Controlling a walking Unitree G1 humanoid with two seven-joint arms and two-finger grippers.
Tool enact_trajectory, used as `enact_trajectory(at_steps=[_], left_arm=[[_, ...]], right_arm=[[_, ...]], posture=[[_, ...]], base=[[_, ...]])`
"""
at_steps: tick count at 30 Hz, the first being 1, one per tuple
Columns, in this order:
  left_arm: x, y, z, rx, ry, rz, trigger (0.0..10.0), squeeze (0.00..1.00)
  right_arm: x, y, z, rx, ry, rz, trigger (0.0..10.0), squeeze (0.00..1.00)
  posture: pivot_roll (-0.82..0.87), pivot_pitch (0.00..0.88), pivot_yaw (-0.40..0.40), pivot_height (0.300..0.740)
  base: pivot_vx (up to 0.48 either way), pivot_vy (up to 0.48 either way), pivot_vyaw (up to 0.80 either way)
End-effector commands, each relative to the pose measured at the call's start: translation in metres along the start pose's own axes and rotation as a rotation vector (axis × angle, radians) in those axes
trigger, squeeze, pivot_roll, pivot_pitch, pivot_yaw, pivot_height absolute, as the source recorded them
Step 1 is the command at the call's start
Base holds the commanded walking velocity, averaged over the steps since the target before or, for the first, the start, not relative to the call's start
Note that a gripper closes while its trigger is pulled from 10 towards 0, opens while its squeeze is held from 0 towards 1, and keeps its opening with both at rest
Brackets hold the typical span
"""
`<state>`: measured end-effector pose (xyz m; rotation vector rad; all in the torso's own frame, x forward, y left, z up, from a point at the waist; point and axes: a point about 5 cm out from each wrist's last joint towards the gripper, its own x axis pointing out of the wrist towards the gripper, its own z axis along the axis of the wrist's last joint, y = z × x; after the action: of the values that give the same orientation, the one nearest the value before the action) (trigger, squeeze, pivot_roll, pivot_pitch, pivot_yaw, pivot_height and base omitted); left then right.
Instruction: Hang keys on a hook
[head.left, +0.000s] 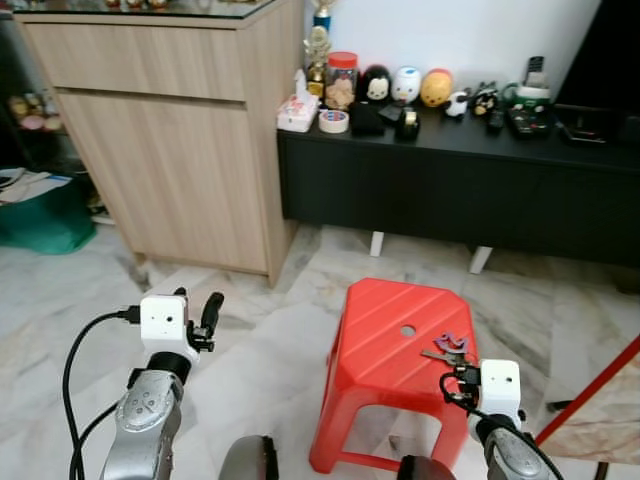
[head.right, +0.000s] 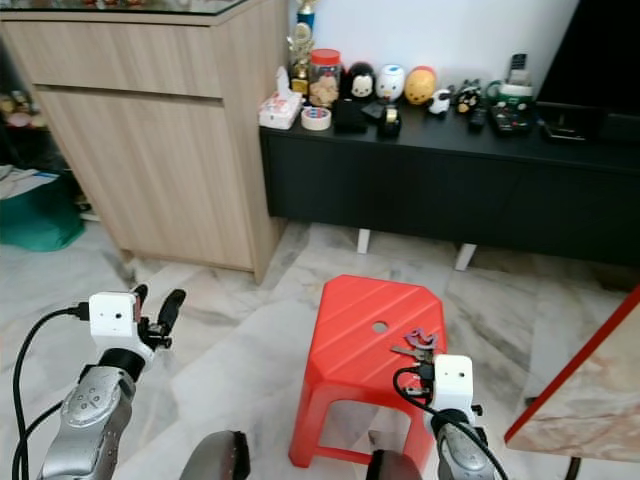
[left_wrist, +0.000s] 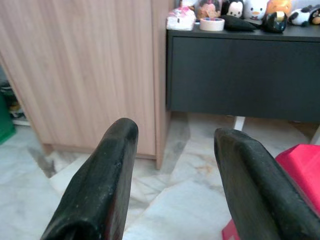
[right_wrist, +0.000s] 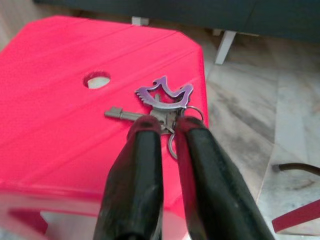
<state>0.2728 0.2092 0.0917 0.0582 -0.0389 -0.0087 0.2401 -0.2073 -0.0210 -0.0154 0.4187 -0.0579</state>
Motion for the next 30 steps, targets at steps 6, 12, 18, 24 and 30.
enact_trajectory(at_steps=[6,12,18,24,30], left_arm=[[0.003,-0.003,0.002,0.004,-0.009,-0.017,10.0,0.00],[0.002,-0.002,0.001,0.014,0.001,-0.023,10.0,0.00],[0.002,-0.004,0.000,0.009,0.007,-0.039,10.0,0.00],[0.000,-0.005,-0.001,0.005,0.014,-0.054,10.0,0.00],[-0.001,-0.004,-0.001,0.013,0.021,-0.062,10.0,0.00]], right_arm=[[0.000,-0.002,0.002,0.008,-0.014,-0.012,10.0,0.00],[0.000,-0.004,0.000,0.014,-0.008,-0.025,10.0,0.00],[0.000,-0.007,-0.001,0.026,0.000,-0.060,10.0,0.00],[-0.002,-0.017,-0.008,0.133,0.042,-0.162,10.0,0.00],[-0.006,-0.027,-0.015,0.299,0.064,-0.247,10.0,1.00]], posture=[[0.08,0.000,-0.041,0.601],[0.08,0.000,-0.038,0.601],[0.08,0.000,-0.037,0.601],[0.08,0.000,-0.035,0.601],[0.08,0.000,-0.030,0.601]], base=[[0.355,0.000,0.53],[0.289,0.000,0.00],[0.000,0.000,0.00],[0.000,0.000,0.00],[0.000,0.000,0.00]])
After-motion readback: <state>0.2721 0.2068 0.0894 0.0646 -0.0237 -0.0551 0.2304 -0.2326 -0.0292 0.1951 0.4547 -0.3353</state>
